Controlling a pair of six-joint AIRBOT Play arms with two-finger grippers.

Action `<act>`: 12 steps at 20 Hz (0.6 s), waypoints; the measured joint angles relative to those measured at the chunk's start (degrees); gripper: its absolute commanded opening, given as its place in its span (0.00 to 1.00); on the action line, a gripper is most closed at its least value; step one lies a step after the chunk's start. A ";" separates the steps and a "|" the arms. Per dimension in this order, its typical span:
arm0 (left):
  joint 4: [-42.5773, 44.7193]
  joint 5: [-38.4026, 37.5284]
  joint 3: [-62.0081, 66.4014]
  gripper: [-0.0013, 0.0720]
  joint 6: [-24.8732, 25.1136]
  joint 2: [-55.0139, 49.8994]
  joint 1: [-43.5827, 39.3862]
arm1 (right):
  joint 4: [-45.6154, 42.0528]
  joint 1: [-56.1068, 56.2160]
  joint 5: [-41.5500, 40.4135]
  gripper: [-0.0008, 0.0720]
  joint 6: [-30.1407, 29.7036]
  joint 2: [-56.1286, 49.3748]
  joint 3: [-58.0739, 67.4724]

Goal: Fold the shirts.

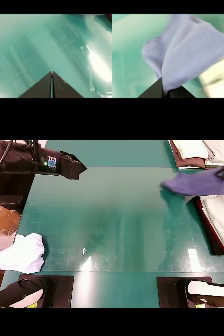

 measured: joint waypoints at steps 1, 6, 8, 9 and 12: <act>-0.04 0.50 0.00 0.05 -0.13 0.00 -0.39 | -0.02 -2.16 -0.70 0.03 -0.20 0.26 0.00; -0.20 1.68 0.00 0.05 -0.24 0.00 -1.18 | 0.04 -7.08 -4.72 0.03 -1.03 0.83 1.01; -0.22 1.86 0.00 0.05 -0.31 0.00 -1.25 | 0.09 -7.67 -5.55 0.03 -1.18 0.92 3.63; -0.22 1.88 0.00 0.05 -0.35 0.00 -1.29 | 0.11 -7.89 -5.68 0.03 -1.25 0.94 5.64; -0.24 1.90 0.00 0.05 -0.35 0.00 -1.33 | -0.07 -8.76 -4.55 0.03 -1.31 0.98 11.89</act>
